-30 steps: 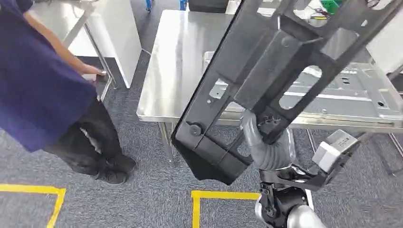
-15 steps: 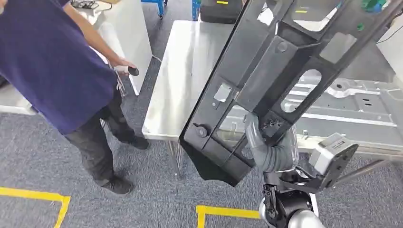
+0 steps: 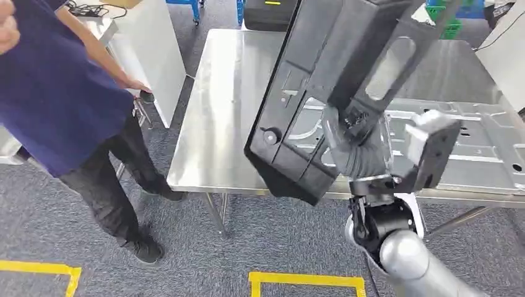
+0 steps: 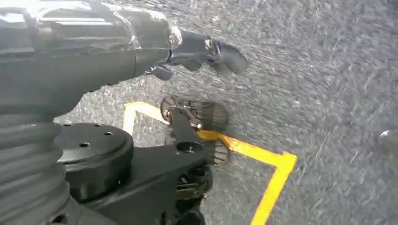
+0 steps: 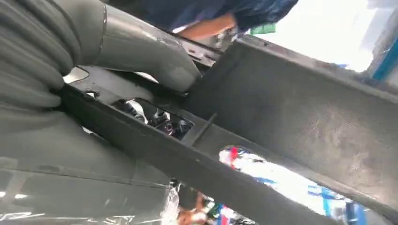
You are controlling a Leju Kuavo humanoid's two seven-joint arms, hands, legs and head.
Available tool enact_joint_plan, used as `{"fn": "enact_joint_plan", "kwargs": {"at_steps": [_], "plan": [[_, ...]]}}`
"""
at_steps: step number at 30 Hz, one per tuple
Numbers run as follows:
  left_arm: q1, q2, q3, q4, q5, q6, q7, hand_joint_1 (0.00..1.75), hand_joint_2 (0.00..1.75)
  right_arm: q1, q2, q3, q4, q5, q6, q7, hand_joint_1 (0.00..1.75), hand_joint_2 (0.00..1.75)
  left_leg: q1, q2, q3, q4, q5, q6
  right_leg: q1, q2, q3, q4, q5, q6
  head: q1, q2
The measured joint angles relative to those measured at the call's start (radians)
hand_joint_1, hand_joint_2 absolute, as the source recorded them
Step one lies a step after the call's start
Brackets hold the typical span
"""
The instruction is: Take the parts from the cabinet and place them on the table.
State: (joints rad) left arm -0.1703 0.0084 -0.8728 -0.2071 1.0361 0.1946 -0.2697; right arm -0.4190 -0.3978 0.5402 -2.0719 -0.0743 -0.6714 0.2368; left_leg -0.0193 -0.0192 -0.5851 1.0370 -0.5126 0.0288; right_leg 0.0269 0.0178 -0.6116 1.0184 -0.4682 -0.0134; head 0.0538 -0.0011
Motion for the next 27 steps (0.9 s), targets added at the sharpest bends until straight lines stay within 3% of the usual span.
{"fn": "enact_joint_plan", "kwargs": {"at_steps": [1, 2, 3, 5, 6, 7, 8, 9, 10, 11, 12, 13, 15, 16, 17, 18, 19, 21, 22, 23, 25, 26, 27], "plan": [[-0.004, -0.008, 0.000, -0.003, -0.006, 0.000, 0.014, 0.00, 1.75, -0.026, -0.017, -0.015, 0.026, -0.009, 0.007, 0.020, 1.75, 1.75, 0.014, 0.011, 0.003, -0.010, 0.009, 0.002, 0.009, 0.009, -0.001, 0.002, 0.000, 0.003, -0.003, 0.000], [-0.010, -0.006, 0.000, -0.003, -0.007, 0.003, 0.025, 0.00, 1.75, -0.045, -0.032, -0.029, 0.050, -0.011, 0.013, 0.033, 1.75, 1.75, 0.018, 0.016, 0.005, -0.014, 0.012, 0.003, 0.006, 0.005, -0.007, 0.014, -0.013, 0.014, -0.002, 0.000], [-0.011, -0.009, 0.000, -0.005, -0.008, 0.004, 0.026, 0.00, 1.75, -0.069, -0.046, -0.038, 0.072, -0.013, 0.018, 0.043, 1.75, 1.75, 0.020, 0.024, 0.005, -0.016, 0.013, 0.007, -0.001, 0.000, -0.027, 0.055, -0.042, 0.027, 0.013, 0.000], [-0.011, -0.013, 0.000, -0.008, -0.010, 0.003, 0.031, 0.00, 1.75, -0.091, -0.064, -0.048, 0.114, -0.013, 0.022, 0.048, 1.75, 1.75, 0.022, 0.037, 0.006, -0.016, 0.012, 0.007, -0.018, -0.006, -0.096, 0.209, -0.115, 0.048, 0.022, 0.000], [-0.010, -0.014, 0.000, -0.008, -0.010, 0.003, 0.032, 0.00, 1.75, -0.093, -0.070, -0.052, 0.132, -0.011, 0.021, 0.053, 1.75, 1.75, 0.025, 0.043, 0.007, -0.015, 0.010, 0.006, -0.025, -0.009, -0.123, 0.270, -0.134, 0.056, 0.024, 0.000], [-0.010, -0.014, 0.000, -0.008, -0.010, 0.003, 0.032, 0.00, 1.75, -0.094, -0.077, -0.055, 0.148, -0.011, 0.020, 0.058, 1.75, 1.75, 0.027, 0.051, 0.009, -0.015, 0.007, 0.004, -0.031, -0.012, -0.129, 0.286, -0.128, 0.062, 0.026, 0.000], [-0.011, -0.014, 0.000, -0.008, -0.010, 0.003, 0.032, 0.00, 1.75, -0.097, -0.083, -0.058, 0.163, -0.010, 0.019, 0.060, 1.75, 1.75, 0.029, 0.057, 0.010, -0.014, 0.005, 0.001, -0.038, -0.015, -0.119, 0.262, -0.102, 0.067, 0.030, 0.000], [-0.011, -0.014, 0.000, -0.008, -0.010, 0.003, 0.032, 0.00, 1.75, -0.100, -0.089, -0.060, 0.172, -0.010, 0.018, 0.060, 1.75, 1.75, 0.031, 0.067, 0.012, -0.014, 0.002, -0.003, -0.042, -0.021, -0.095, 0.203, -0.062, 0.071, 0.034, 0.000], [-0.010, -0.016, 0.000, -0.009, -0.010, 0.003, 0.032, 0.00, 1.75, -0.106, -0.094, -0.063, 0.176, -0.008, 0.018, 0.060, 1.75, 1.75, 0.033, 0.077, 0.018, -0.014, -0.003, -0.009, -0.045, -0.038, -0.052, 0.106, -0.009, 0.074, 0.039, 0.000], [-0.010, -0.016, 0.000, -0.011, -0.010, 0.003, 0.032, 0.00, 1.75, -0.111, -0.097, -0.066, 0.180, -0.008, 0.018, 0.060, 1.75, 1.75, 0.032, 0.087, 0.023, -0.015, -0.008, -0.016, -0.045, -0.077, -0.015, 0.022, 0.029, 0.074, 0.045, 0.000], [-0.011, -0.016, 0.000, -0.011, -0.010, 0.003, 0.032, 0.00, 1.75, -0.122, -0.098, -0.068, 0.189, -0.006, 0.018, 0.060, 1.75, 1.75, 0.026, 0.100, 0.026, -0.014, -0.013, -0.023, -0.025, -0.104, 0.000, -0.001, 0.013, 0.074, 0.054, 0.000], [-0.010, -0.016, 0.000, -0.011, -0.011, 0.003, 0.032, 0.00, 1.75, -0.127, -0.098, -0.068, 0.197, -0.005, 0.018, 0.060, 1.75, 1.75, 0.024, 0.113, 0.027, -0.013, -0.017, -0.029, -0.026, -0.100, 0.000, -0.011, 0.010, 0.052, 0.055, 0.000], [-0.011, -0.016, 0.000, -0.011, -0.011, 0.003, 0.032, 0.00, 1.75, -0.122, -0.101, -0.069, 0.207, -0.005, 0.017, 0.062, 1.75, 1.75, 0.024, 0.145, 0.039, -0.021, -0.023, -0.037, -0.024, -0.073, -0.004, -0.008, 0.007, 0.040, 0.040, 0.000], [-0.014, -0.016, 0.000, -0.011, -0.011, 0.003, 0.032, 0.00, 1.75, -0.124, -0.103, -0.071, 0.211, -0.005, 0.017, 0.063, 1.75, 1.75, 0.025, 0.164, 0.048, -0.022, -0.030, -0.045, -0.026, -0.054, -0.001, -0.013, 0.009, 0.030, 0.042, 0.000], [-0.017, -0.016, 0.000, -0.012, -0.011, 0.003, 0.032, 0.00, 1.75, -0.123, -0.106, -0.073, 0.215, -0.005, 0.017, 0.063, 1.75, 1.75, 0.030, 0.126, 0.050, -0.013, -0.045, -0.052, -0.032, -0.045, 0.008, -0.020, 0.011, 0.022, 0.040, 0.000], [-0.020, -0.016, 0.000, -0.013, -0.011, 0.003, 0.032, 0.00, 1.75, -0.129, -0.107, -0.075, 0.218, -0.002, 0.017, 0.063, 1.75, 1.75, 0.034, 0.044, 0.032, 0.028, -0.067, -0.052, -0.034, -0.035, 0.009, -0.021, 0.011, 0.015, 0.029, 0.000], [-0.020, -0.016, 0.000, -0.013, -0.011, 0.003, 0.032, 0.00, 1.75, -0.132, -0.107, -0.076, 0.221, -0.001, 0.017, 0.063, 1.75, 1.75, 0.034, 0.017, -0.009, 0.105, -0.102, -0.051, -0.035, -0.022, 0.010, -0.021, 0.010, 0.011, 0.018, 0.000], [-0.017, -0.016, 0.000, -0.012, -0.010, 0.003, 0.034, 0.00, 1.75, -0.128, -0.105, -0.073, 0.227, -0.002, 0.017, 0.063, 1.75, 1.75, 0.033, 0.012, -0.106, 0.265, -0.156, -0.052, -0.032, 0.005, 0.010, -0.021, 0.008, 0.006, 0.004, 0.000], [-0.015, -0.016, 0.000, -0.012, -0.011, 0.003, 0.034, 0.00, 1.75, -0.125, -0.106, -0.074, 0.231, -0.002, 0.017, 0.063, 1.75, 1.75, 0.033, 0.013, -0.138, 0.302, -0.153, -0.051, -0.030, 0.019, 0.010, -0.021, 0.007, 0.005, 0.001, 0.000], [-0.015, -0.016, 0.000, -0.012, -0.011, 0.003, 0.034, 0.00, 1.75, -0.125, -0.107, -0.074, 0.235, -0.002, 0.018, 0.063, 1.75, 1.75, 0.034, 0.014, -0.148, 0.289, -0.120, -0.048, -0.029, 0.033, 0.012, -0.020, 0.006, 0.005, 0.000, 0.000], [-0.016, -0.016, 0.000, -0.013, -0.011, 0.005, 0.043, 0.00, 1.75, -0.127, -0.107, -0.074, 0.242, 0.003, 0.011, 0.075, 1.75, 1.75, 0.034, 0.000, -0.107, 0.155, -0.013, -0.040, -0.029, 0.059, 0.018, -0.017, 0.000, 0.008, -0.001, 0.000], [-0.015, -0.016, 0.000, -0.012, -0.010, 0.007, 0.052, 0.00, 1.75, -0.128, -0.107, -0.074, 0.245, 0.006, 0.005, 0.085, 1.75, 1.75, 0.036, -0.037, -0.073, 0.066, 0.040, -0.034, -0.030, 0.070, 0.021, -0.014, -0.006, 0.011, -0.002, 0.000], [-0.012, -0.015, 0.000, -0.012, -0.010, 0.010, 0.060, 0.00, 1.75, -0.127, -0.107, -0.074, 0.248, 0.011, -0.003, 0.092, 1.75, 1.75, 0.045, -0.116, -0.059, 0.032, 0.040, -0.024, -0.033, 0.077, 0.019, -0.011, -0.010, 0.016, 0.000, 0.000]]}}
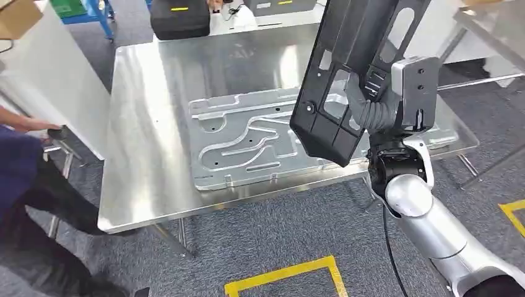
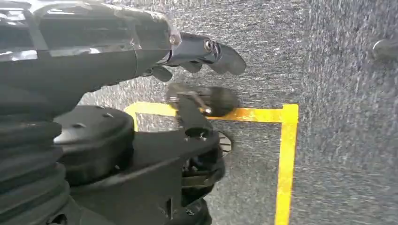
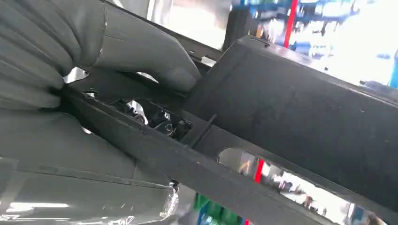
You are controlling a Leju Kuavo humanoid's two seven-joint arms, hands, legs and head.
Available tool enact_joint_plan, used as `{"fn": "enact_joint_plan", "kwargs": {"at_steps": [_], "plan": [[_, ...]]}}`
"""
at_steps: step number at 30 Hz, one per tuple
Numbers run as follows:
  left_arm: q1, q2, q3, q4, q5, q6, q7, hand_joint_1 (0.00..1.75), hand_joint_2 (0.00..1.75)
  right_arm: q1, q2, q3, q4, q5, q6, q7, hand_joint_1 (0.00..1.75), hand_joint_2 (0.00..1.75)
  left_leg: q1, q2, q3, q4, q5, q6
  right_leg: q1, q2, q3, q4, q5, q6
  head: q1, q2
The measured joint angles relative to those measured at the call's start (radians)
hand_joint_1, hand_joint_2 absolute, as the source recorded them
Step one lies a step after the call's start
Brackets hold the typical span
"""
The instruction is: Take the parts from the cabinet and place them on the table.
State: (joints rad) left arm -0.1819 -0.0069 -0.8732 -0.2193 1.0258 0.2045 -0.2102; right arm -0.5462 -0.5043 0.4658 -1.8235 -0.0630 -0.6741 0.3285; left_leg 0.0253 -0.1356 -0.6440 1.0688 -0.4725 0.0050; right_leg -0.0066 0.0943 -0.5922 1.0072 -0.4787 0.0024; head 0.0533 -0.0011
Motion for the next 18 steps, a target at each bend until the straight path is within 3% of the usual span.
{"fn": "enact_joint_plan", "kwargs": {"at_steps": [1, 2, 4, 5, 6, 7, 8, 9, 10, 11, 12, 14, 15, 17, 18], "plan": [[0.006, -0.001, 0.000, 0.000, 0.000, 0.001, 0.001, 0.00, 1.75, -0.004, -0.002, 0.000, 0.003, 0.005, -0.002, 0.010, 1.75, 1.75, 0.003, 0.007, 0.016, -0.029, -0.007, -0.003, -0.001, 0.017, -0.004, 0.007, -0.004, 0.006, 0.004, 0.000], [0.012, -0.002, 0.000, 0.000, 0.000, 0.000, 0.001, 0.00, 1.75, -0.003, -0.005, 0.000, 0.006, 0.013, -0.003, 0.017, 1.75, 1.75, -0.004, 0.024, 0.018, -0.026, -0.011, -0.005, -0.007, 0.028, -0.007, 0.003, -0.002, 0.014, 0.000, 0.000], [0.024, -0.002, 0.000, 0.000, 0.003, 0.001, -0.001, 0.00, 1.75, -0.003, -0.015, -0.001, 0.011, 0.026, -0.005, 0.032, 1.75, 1.75, -0.008, 0.050, 0.024, -0.032, -0.013, 0.003, -0.013, 0.059, -0.009, -0.004, 0.002, 0.029, -0.001, 0.000], [0.027, -0.006, 0.000, 0.000, 0.003, 0.002, -0.002, 0.00, 1.75, -0.002, -0.022, -0.002, 0.013, 0.034, -0.006, 0.039, 1.75, 1.75, 0.003, 0.069, 0.033, -0.041, -0.009, 0.008, -0.014, 0.065, -0.012, -0.002, -0.003, 0.031, -0.005, 0.000], [0.028, -0.005, 0.000, 0.000, 0.003, 0.003, -0.002, 0.00, 1.75, -0.003, -0.027, -0.002, 0.013, 0.042, -0.007, 0.044, 1.75, 1.75, 0.000, 0.087, 0.040, -0.045, -0.012, 0.013, -0.004, 0.000, -0.021, 0.022, -0.019, 0.039, 0.008, 0.000], [0.031, -0.012, 0.000, 0.000, 0.003, 0.002, -0.001, 0.00, 1.75, -0.009, -0.030, -0.002, 0.016, 0.048, -0.007, 0.051, 1.75, 1.75, -0.003, 0.107, 0.045, -0.046, -0.015, 0.018, -0.003, -0.045, -0.052, 0.085, -0.053, 0.046, 0.023, 0.000], [0.035, -0.013, 0.000, 0.000, 0.003, 0.002, -0.001, 0.00, 1.75, -0.011, -0.029, 0.000, 0.018, 0.056, -0.007, 0.053, 1.75, 1.75, -0.006, 0.130, 0.049, -0.046, -0.019, 0.021, -0.005, -0.070, -0.093, 0.164, -0.087, 0.052, 0.028, 0.000], [0.039, -0.016, -0.001, 0.000, 0.003, 0.002, -0.001, 0.00, 1.75, -0.009, -0.029, 0.000, 0.019, 0.064, -0.008, 0.059, 1.75, 1.75, -0.008, 0.151, 0.052, -0.046, -0.024, 0.023, -0.006, -0.082, -0.133, 0.236, -0.113, 0.056, 0.029, 0.000], [0.042, -0.016, -0.001, 0.001, 0.003, 0.006, -0.001, 0.00, 1.75, -0.006, -0.029, 0.000, 0.021, 0.075, -0.008, 0.063, 1.75, 1.75, -0.008, 0.171, 0.055, -0.045, -0.029, 0.022, -0.007, -0.089, -0.160, 0.285, -0.123, 0.058, 0.029, 0.000], [0.042, -0.016, -0.001, 0.001, 0.003, 0.009, -0.001, 0.00, 1.75, 0.000, -0.031, 0.000, 0.023, 0.088, -0.008, 0.065, 1.75, 1.75, -0.008, 0.189, 0.060, -0.045, -0.033, 0.021, -0.008, -0.091, -0.163, 0.286, -0.106, 0.058, 0.031, 0.000], [0.041, -0.014, -0.001, 0.001, 0.001, 0.009, -0.001, 0.00, 1.75, 0.004, -0.032, -0.002, 0.024, 0.106, -0.008, 0.068, 1.75, 1.75, -0.009, 0.204, 0.065, -0.045, -0.038, 0.018, -0.008, -0.093, -0.145, 0.244, -0.069, 0.057, 0.034, 0.000], [0.037, -0.012, -0.001, 0.001, -0.004, 0.008, -0.002, 0.00, 1.75, 0.010, -0.037, -0.003, 0.021, 0.151, -0.005, 0.077, 1.75, 1.75, -0.009, 0.220, 0.079, -0.045, -0.048, 0.011, -0.008, -0.096, -0.056, 0.067, 0.028, 0.048, 0.041, 0.000], [0.034, -0.013, -0.002, 0.001, -0.005, 0.008, -0.003, 0.00, 1.75, 0.012, -0.041, -0.005, 0.018, 0.177, -0.002, 0.084, 1.75, 1.75, -0.009, 0.226, 0.081, -0.047, -0.051, 0.008, -0.005, -0.096, -0.023, -0.004, 0.039, 0.041, 0.043, 0.000], [0.028, -0.013, -0.002, 0.001, -0.008, 0.008, -0.003, 0.00, 1.75, 0.018, -0.045, -0.009, 0.013, 0.215, 0.002, 0.094, 1.75, 1.75, -0.011, 0.229, 0.077, -0.046, -0.053, -0.002, 0.002, -0.101, -0.012, -0.012, 0.029, 0.031, 0.041, 0.000], [0.028, -0.013, -0.002, 0.001, -0.010, 0.008, -0.003, 0.00, 1.75, 0.025, -0.048, -0.009, 0.011, 0.229, 0.003, 0.098, 1.75, 1.75, -0.016, 0.225, 0.077, -0.040, -0.061, -0.003, 0.003, -0.102, -0.009, -0.016, 0.031, 0.031, 0.042, 0.000]]}}
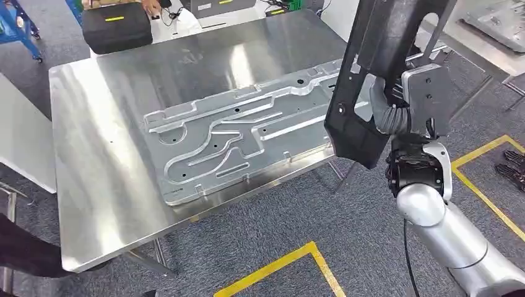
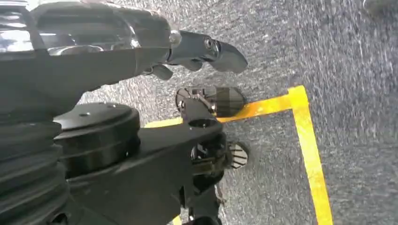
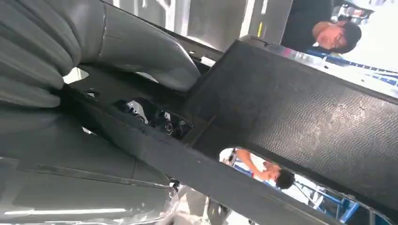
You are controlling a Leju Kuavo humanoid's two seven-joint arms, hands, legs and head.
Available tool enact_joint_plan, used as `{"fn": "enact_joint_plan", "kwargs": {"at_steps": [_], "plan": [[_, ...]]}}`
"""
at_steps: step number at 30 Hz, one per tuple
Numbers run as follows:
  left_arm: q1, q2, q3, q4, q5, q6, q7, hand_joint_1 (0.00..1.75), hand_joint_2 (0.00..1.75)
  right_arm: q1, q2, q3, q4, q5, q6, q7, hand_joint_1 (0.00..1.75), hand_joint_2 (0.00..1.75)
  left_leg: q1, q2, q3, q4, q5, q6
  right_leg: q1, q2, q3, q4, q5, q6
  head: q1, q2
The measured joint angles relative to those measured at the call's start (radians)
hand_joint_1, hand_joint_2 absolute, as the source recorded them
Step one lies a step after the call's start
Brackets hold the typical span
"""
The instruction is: Take the parts from the cabinet and place them on the table.
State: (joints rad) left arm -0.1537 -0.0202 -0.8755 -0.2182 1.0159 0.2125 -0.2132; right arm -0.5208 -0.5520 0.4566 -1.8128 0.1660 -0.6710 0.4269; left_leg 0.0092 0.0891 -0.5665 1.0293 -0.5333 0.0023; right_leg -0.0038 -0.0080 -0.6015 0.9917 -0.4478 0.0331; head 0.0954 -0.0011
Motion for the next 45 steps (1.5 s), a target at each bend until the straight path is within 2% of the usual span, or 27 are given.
{"fn": "enact_joint_plan", "kwargs": {"at_steps": [1, 2, 6, 8, 11, 18, 45], "plan": [[0.000, 0.001, 0.000, 0.000, -0.002, 0.000, 0.000, 0.00, 1.75, 0.003, 0.000, 0.001, -0.003, 0.007, 0.001, 0.003, 1.75, 1.75, 0.000, -0.009, 0.003, 0.001, 0.001, 0.021, -0.003, -0.005, 0.001, 0.001, -0.004, 0.013, -0.002, 0.000], [0.000, 0.000, 0.000, 0.000, -0.005, 0.000, 0.000, 0.00, 1.75, 0.009, 0.000, 0.000, -0.005, 0.013, 0.004, 0.005, 1.75, 1.75, 0.000, -0.015, 0.002, 0.000, 0.002, 0.023, -0.003, -0.007, 0.001, 0.002, -0.004, 0.012, -0.009, 0.000], [0.000, 0.000, -0.001, 0.000, -0.013, 0.000, 0.000, 0.00, 1.75, 0.018, -0.002, -0.003, -0.012, 0.027, 0.013, 0.005, 1.75, 1.75, -0.001, -0.043, 0.003, -0.013, 0.011, 0.009, -0.003, -0.026, 0.001, 0.003, -0.011, 0.003, -0.027, 0.000], [0.000, 0.000, -0.001, 0.000, -0.019, 0.000, -0.001, 0.00, 1.75, 0.025, -0.002, -0.006, -0.013, 0.040, 0.025, 0.002, 1.75, 1.75, -0.001, -0.052, 0.003, -0.017, 0.015, 0.003, -0.003, -0.033, 0.001, 0.003, -0.012, 0.001, -0.027, 0.000], [0.002, -0.002, -0.001, 0.000, -0.023, 0.003, -0.001, 0.00, 1.75, 0.033, -0.002, -0.008, -0.016, 0.056, 0.040, 0.001, 1.75, 1.75, -0.001, -0.058, 0.002, -0.018, 0.016, 0.000, -0.002, -0.040, 0.002, 0.003, -0.013, -0.001, -0.028, 0.000], [0.005, -0.009, -0.002, 0.000, -0.023, 0.012, 0.000, 0.00, 1.75, 0.031, 0.001, -0.007, -0.015, 0.080, 0.075, -0.007, 1.75, 1.75, -0.002, -0.057, 0.001, -0.018, 0.017, -0.003, -0.006, -0.042, 0.004, 0.003, -0.013, -0.001, -0.027, 0.000], [0.011, -0.023, -0.018, 0.000, -0.026, 0.019, -0.015, 0.00, 1.75, 0.031, 0.034, 0.010, -0.014, 0.103, 0.073, -0.008, 1.75, 1.75, -0.009, -0.047, 0.002, -0.017, 0.015, 0.001, -0.011, -0.041, 0.005, 0.002, -0.012, 0.001, -0.026, 0.000]]}}
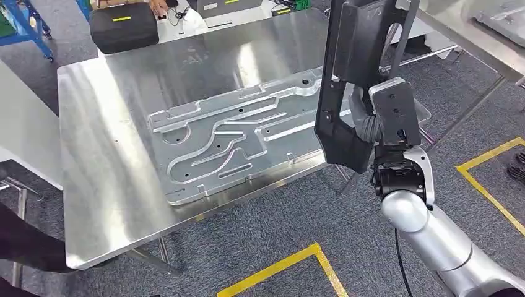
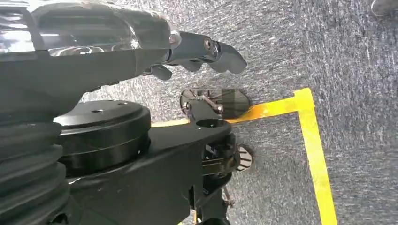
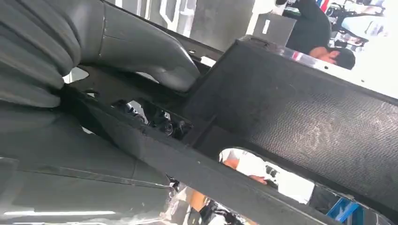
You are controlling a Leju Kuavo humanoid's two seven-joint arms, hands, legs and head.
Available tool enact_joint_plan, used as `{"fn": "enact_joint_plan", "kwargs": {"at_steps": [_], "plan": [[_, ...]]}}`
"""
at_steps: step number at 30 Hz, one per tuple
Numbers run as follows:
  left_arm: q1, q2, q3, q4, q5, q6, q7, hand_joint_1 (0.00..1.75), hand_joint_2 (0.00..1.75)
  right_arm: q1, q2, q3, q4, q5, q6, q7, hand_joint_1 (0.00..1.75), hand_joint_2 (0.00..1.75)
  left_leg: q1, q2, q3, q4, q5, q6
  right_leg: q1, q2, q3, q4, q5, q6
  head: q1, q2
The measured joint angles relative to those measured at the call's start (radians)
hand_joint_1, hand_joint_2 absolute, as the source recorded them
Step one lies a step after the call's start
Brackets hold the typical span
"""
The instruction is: Take the parts from the cabinet and place them on the table.
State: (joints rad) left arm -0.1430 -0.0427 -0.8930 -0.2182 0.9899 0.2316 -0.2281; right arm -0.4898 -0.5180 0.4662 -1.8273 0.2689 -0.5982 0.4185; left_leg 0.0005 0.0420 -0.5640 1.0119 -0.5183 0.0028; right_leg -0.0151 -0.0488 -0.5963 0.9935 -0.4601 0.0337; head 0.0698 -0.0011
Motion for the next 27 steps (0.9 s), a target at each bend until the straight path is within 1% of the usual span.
{"fn": "enact_joint_plan", "kwargs": {"at_steps": [4, 5, 6, 7, 8, 9, 10, 11, 12, 13, 14, 15, 16, 17, 18, 19, 20, 21, 22, 23, 24, 25, 26, 27], "plan": [[0.000, 0.000, -0.001, 0.000, -0.003, 0.000, -0.003, 0.00, 1.75, 0.000, 0.000, 0.000, 0.000, -0.005, -0.007, 0.000, 1.75, 1.75, -0.001, 0.000, 0.000, 0.000, 0.000, 0.000, 0.000, 0.000, 0.000, 0.000, 0.000, 0.000, 0.000, 0.000], [-0.001, 0.000, -0.002, 0.000, -0.005, 0.000, -0.003, 0.00, 1.75, 0.000, 0.000, 0.000, 0.000, -0.006, -0.008, 0.000, 1.75, 1.75, -0.005, -0.001, -0.002, 0.003, -0.008, 0.011, -0.007, -0.002, 0.006, -0.017, 0.006, 0.012, 0.000, 0.000], [-0.001, 0.000, -0.002, 0.000, -0.006, 0.000, -0.005, 0.00, 1.75, -0.001, 0.000, -0.001, -0.001, -0.007, -0.009, 0.000, 1.75, 1.75, -0.004, -0.002, 0.014, -0.026, 0.001, 0.025, -0.002, -0.003, 0.019, -0.029, 0.008, 0.020, -0.004, 0.000], [0.001, -0.002, -0.004, 0.000, -0.009, 0.000, -0.007, 0.00, 1.75, 0.002, -0.001, -0.003, -0.004, -0.007, -0.009, 0.000, 1.75, 1.75, 0.008, -0.001, 0.043, -0.059, 0.017, 0.026, -0.002, 0.005, 0.025, -0.027, 0.006, 0.018, -0.004, 0.000], [-0.002, -0.002, -0.006, 0.000, -0.010, 0.000, -0.009, 0.00, 1.75, -0.001, -0.002, -0.003, -0.006, -0.006, -0.011, -0.001, 1.75, 1.75, 0.011, 0.000, 0.058, -0.076, 0.021, 0.029, -0.003, 0.025, 0.011, 0.003, -0.010, 0.020, 0.000, 0.000], [-0.004, -0.002, -0.007, 0.000, -0.010, 0.000, -0.009, 0.00, 1.75, -0.004, -0.002, -0.003, -0.005, -0.007, -0.012, -0.001, 1.75, 1.75, 0.011, -0.001, 0.064, -0.080, 0.022, 0.031, -0.004, 0.038, -0.020, 0.067, -0.038, 0.023, 0.005, 0.000], [-0.004, -0.003, -0.008, 0.000, -0.010, 0.000, -0.009, 0.00, 1.75, -0.003, -0.003, -0.003, -0.005, -0.007, -0.013, -0.001, 1.75, 1.75, 0.012, -0.002, 0.071, -0.080, 0.018, 0.030, -0.007, 0.043, -0.059, 0.143, -0.069, 0.026, 0.008, 0.000], [-0.003, -0.005, -0.008, 0.000, -0.010, 0.000, -0.009, 0.00, 1.75, 0.003, -0.003, -0.002, -0.005, -0.008, -0.012, -0.001, 1.75, 1.75, 0.012, -0.005, 0.078, -0.080, 0.012, 0.028, -0.011, 0.044, -0.101, 0.218, -0.089, 0.032, 0.011, 0.000], [-0.002, -0.007, -0.008, 0.000, -0.010, 0.000, -0.009, 0.00, 1.75, 0.008, -0.003, -0.001, -0.003, -0.008, -0.012, -0.001, 1.75, 1.75, 0.014, -0.009, 0.084, -0.079, 0.005, 0.024, -0.015, 0.044, -0.126, 0.251, -0.088, 0.037, 0.010, 0.000], [-0.001, -0.008, -0.009, 0.000, -0.010, 0.000, -0.009, 0.00, 1.75, 0.009, -0.003, -0.001, -0.003, -0.009, -0.013, -0.001, 1.75, 1.75, 0.017, -0.012, 0.092, -0.077, -0.002, 0.018, -0.020, 0.044, -0.126, 0.234, -0.059, 0.042, 0.010, 0.000], [-0.001, -0.008, -0.009, 0.000, -0.010, 0.000, -0.009, 0.00, 1.75, 0.008, -0.003, -0.001, -0.003, -0.008, -0.013, -0.001, 1.75, 1.75, 0.022, -0.015, 0.100, -0.073, -0.011, 0.011, -0.024, 0.043, -0.108, 0.182, -0.016, 0.046, 0.011, 0.000], [-0.001, -0.008, -0.009, 0.000, -0.010, 0.000, -0.009, 0.00, 1.75, 0.006, -0.003, -0.001, -0.003, -0.008, -0.013, -0.001, 1.75, 1.75, 0.029, -0.017, 0.111, -0.067, -0.023, 0.002, -0.028, 0.039, -0.075, 0.101, 0.039, 0.053, 0.010, 0.000], [-0.001, -0.008, -0.009, 0.000, -0.010, 0.000, -0.009, 0.00, 1.75, 0.005, -0.003, -0.001, -0.004, -0.008, -0.013, -0.001, 1.75, 1.75, 0.034, -0.018, 0.120, -0.059, -0.039, -0.009, -0.035, 0.028, -0.039, 0.014, 0.082, 0.062, 0.012, 0.000], [-0.002, -0.005, -0.009, 0.000, -0.010, 0.000, -0.010, 0.00, 1.75, 0.007, -0.002, 0.000, -0.003, -0.008, -0.013, -0.001, 1.75, 1.75, 0.027, -0.019, 0.116, -0.057, -0.052, -0.023, -0.021, 0.019, -0.025, 0.019, 0.046, 0.074, 0.017, 0.000], [-0.002, -0.005, -0.009, 0.000, -0.010, -0.001, -0.010, 0.00, 1.75, 0.000, -0.005, -0.001, -0.006, -0.008, -0.013, -0.001, 1.75, 1.75, 0.026, -0.019, 0.115, -0.041, -0.060, -0.029, -0.022, 0.024, -0.021, -0.004, 0.031, 0.052, 0.029, 0.000], [-0.002, -0.005, -0.009, 0.000, -0.011, -0.001, -0.010, 0.00, 1.75, 0.007, -0.005, -0.001, -0.006, -0.008, -0.013, 0.000, 1.75, 1.75, 0.025, -0.017, 0.116, -0.045, -0.063, -0.031, -0.022, 0.027, -0.029, 0.009, 0.022, 0.031, 0.017, 0.000], [-0.001, -0.006, -0.009, 0.000, -0.011, -0.001, -0.010, 0.00, 1.75, 0.008, -0.006, -0.001, -0.005, -0.009, -0.012, 0.000, 1.75, 1.75, 0.025, -0.007, 0.118, -0.048, -0.066, -0.035, -0.020, 0.030, -0.031, 0.017, 0.012, 0.018, 0.004, 0.000], [-0.001, -0.006, -0.010, 0.000, -0.011, -0.001, -0.010, 0.00, 1.75, 0.008, -0.006, -0.001, -0.006, -0.009, -0.013, 0.000, 1.75, 1.75, 0.027, -0.001, 0.124, -0.048, -0.073, -0.039, -0.019, 0.037, -0.033, 0.019, 0.006, 0.009, 0.002, 0.000], [-0.003, -0.006, -0.010, 0.000, -0.011, -0.001, -0.011, 0.00, 1.75, 0.008, -0.006, -0.002, -0.008, -0.008, -0.013, 0.000, 1.75, 1.75, 0.030, -0.004, 0.128, -0.042, -0.087, -0.044, -0.021, 0.042, -0.022, 0.018, -0.001, -0.001, 0.000, 0.000], [-0.006, -0.005, -0.010, 0.000, -0.013, -0.001, -0.013, 0.00, 1.75, 0.007, -0.007, -0.003, -0.012, -0.007, -0.013, 0.000, 1.75, 1.75, 0.030, -0.032, 0.109, 0.000, -0.102, -0.043, -0.021, 0.042, -0.013, 0.018, -0.008, -0.011, -0.011, 0.000], [-0.006, -0.005, -0.010, 0.000, -0.013, -0.001, -0.013, 0.00, 1.75, 0.004, -0.007, -0.003, -0.014, -0.007, -0.013, -0.001, 1.75, 1.75, 0.028, -0.040, 0.061, 0.080, -0.130, -0.043, -0.020, 0.045, -0.006, 0.015, -0.014, -0.016, -0.018, 0.000], [-0.006, -0.005, -0.010, 0.000, -0.013, -0.001, -0.013, 0.00, 1.75, 0.005, -0.006, -0.002, -0.014, -0.007, -0.013, -0.001, 1.75, 1.75, 0.026, -0.043, -0.002, 0.178, -0.162, -0.041, -0.017, 0.049, 0.001, 0.012, -0.021, -0.019, -0.023, 0.000], [-0.005, -0.005, -0.010, 0.000, -0.014, -0.001, -0.013, 0.00, 1.75, 0.008, -0.006, 0.000, -0.014, -0.007, -0.013, -0.001, 1.75, 1.75, 0.024, -0.043, -0.063, 0.260, -0.181, -0.039, -0.014, 0.053, 0.009, 0.011, -0.028, -0.022, -0.024, 0.000], [-0.001, -0.005, -0.010, 0.000, -0.014, -0.001, -0.013, 0.00, 1.75, 0.014, -0.006, 0.000, -0.014, -0.007, -0.013, -0.001, 1.75, 1.75, 0.024, -0.043, -0.115, 0.317, -0.180, -0.036, -0.011, 0.058, 0.018, 0.011, -0.037, -0.023, -0.024, 0.000]]}}
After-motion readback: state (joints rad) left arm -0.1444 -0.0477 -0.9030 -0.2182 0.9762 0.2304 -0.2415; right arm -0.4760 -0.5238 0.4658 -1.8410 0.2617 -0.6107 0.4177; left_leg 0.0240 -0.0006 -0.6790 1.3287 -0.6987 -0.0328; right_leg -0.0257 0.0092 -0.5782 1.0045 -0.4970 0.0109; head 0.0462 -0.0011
